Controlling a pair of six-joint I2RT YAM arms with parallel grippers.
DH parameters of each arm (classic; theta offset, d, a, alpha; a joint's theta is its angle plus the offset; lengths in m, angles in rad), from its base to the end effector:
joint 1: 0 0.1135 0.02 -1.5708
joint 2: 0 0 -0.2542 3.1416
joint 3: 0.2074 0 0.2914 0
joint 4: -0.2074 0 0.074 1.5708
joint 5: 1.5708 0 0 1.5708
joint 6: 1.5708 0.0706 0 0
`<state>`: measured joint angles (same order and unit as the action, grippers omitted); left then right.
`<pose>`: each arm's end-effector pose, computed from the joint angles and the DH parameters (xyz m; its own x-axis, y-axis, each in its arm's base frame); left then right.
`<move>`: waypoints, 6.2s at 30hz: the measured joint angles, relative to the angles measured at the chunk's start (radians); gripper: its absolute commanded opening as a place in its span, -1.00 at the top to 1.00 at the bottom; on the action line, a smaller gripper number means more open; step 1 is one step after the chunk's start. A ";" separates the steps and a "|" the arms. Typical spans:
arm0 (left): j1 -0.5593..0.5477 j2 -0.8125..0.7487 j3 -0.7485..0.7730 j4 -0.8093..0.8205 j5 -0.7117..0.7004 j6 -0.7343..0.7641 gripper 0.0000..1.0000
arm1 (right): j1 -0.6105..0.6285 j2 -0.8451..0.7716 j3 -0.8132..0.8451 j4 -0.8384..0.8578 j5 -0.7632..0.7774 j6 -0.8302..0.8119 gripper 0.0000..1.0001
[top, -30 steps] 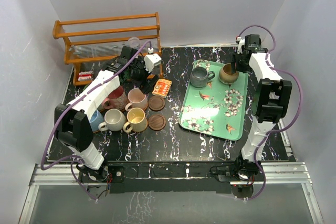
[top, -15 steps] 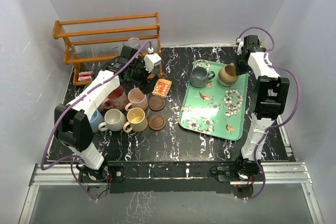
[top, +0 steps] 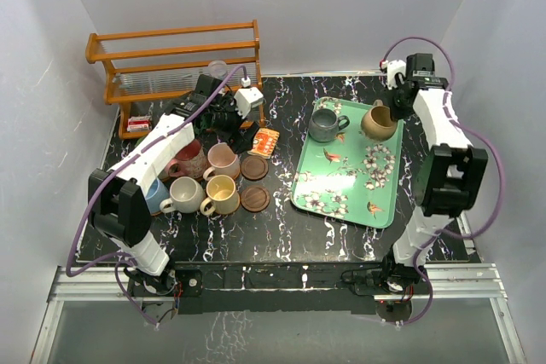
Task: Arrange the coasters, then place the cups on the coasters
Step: Pick up the cup from the tray, then place the cup on the coaster.
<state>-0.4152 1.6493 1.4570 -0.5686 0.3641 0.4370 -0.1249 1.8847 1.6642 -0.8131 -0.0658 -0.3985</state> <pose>0.3858 -0.1975 0.2748 -0.3123 0.5699 -0.7601 0.8224 0.5627 0.0840 0.4607 -0.0532 0.2274 -0.8209 -0.2872 -0.4936 -0.2470 0.9579 -0.1465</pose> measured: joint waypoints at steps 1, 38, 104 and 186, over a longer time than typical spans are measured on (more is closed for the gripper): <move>0.000 -0.001 0.000 0.000 0.013 0.002 -0.97 | 0.000 -0.037 -0.011 -0.007 -0.019 -0.031 1.00; -0.009 0.014 0.101 -0.103 0.871 0.237 -0.33 | 0.571 -0.395 -0.105 -0.195 -0.694 -0.513 1.00; -0.001 0.026 -0.012 0.116 0.427 0.086 1.00 | 0.503 -0.111 -0.146 0.203 -0.394 0.420 -0.12; 0.421 -0.207 -0.082 0.277 0.163 -0.286 -0.79 | 0.858 0.127 -0.016 0.278 0.124 0.134 1.00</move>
<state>0.0055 1.4425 1.3754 -0.2913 0.5266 0.1513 0.7326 2.0113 1.6478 -0.5350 0.0578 -0.2642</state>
